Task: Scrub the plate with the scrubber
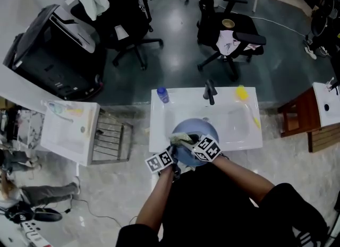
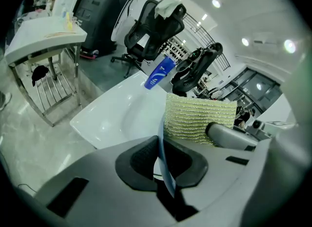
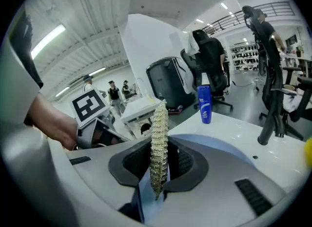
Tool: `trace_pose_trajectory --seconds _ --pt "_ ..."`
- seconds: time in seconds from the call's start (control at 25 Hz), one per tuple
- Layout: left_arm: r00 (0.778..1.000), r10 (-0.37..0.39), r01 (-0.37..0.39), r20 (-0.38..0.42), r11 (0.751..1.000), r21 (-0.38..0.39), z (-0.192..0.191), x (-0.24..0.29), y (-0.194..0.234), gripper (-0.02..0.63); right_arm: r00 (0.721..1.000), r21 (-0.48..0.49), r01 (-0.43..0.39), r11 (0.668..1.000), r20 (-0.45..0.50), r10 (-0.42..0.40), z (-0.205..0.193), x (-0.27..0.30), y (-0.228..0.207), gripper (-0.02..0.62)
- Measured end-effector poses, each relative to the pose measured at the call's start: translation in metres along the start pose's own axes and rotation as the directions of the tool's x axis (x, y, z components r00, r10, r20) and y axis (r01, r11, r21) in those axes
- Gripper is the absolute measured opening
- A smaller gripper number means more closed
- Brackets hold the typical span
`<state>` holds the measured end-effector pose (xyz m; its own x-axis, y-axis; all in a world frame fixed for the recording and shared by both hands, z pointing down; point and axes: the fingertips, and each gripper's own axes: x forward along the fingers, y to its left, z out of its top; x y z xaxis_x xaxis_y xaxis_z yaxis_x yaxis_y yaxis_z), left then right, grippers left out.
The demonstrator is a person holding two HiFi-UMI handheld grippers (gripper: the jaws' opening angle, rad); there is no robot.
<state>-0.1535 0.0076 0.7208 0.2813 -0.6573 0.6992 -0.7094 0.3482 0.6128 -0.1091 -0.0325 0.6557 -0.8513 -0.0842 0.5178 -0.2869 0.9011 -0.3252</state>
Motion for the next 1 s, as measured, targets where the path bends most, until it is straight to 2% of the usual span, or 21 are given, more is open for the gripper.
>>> trace_pose_trajectory --seconds 0.16,0.4,0.56,0.84,1.0 --pt "1.0 -0.007 0.007 0.009 1.0 0.013 -0.005 -0.019 0.006 0.021 0.998 -0.065 0.003 0.998 -0.065 -0.007 -0.009 0.009 0.009 0.072" --pt "1.0 -0.007 0.007 0.03 1.0 0.0 -0.009 -0.035 0.014 0.021 0.989 -0.062 -0.009 0.998 -0.148 0.0 -0.023 0.025 0.02 0.094" --pt "0.999 -0.015 0.015 0.029 1.0 0.009 -0.014 -0.039 0.013 0.021 0.984 -0.091 0.017 0.996 -0.176 -0.033 -0.028 0.028 0.022 0.095" --pt "0.998 -0.045 0.043 0.034 0.998 0.05 -0.012 -0.043 -0.01 0.025 0.983 -0.174 0.093 0.98 -0.143 -0.119 -0.012 0.028 0.013 0.081" --pt "0.997 -0.072 0.07 0.037 0.996 0.053 -0.01 -0.042 -0.018 0.028 0.978 -0.213 0.168 0.963 -0.086 -0.189 -0.004 0.024 0.006 0.081"
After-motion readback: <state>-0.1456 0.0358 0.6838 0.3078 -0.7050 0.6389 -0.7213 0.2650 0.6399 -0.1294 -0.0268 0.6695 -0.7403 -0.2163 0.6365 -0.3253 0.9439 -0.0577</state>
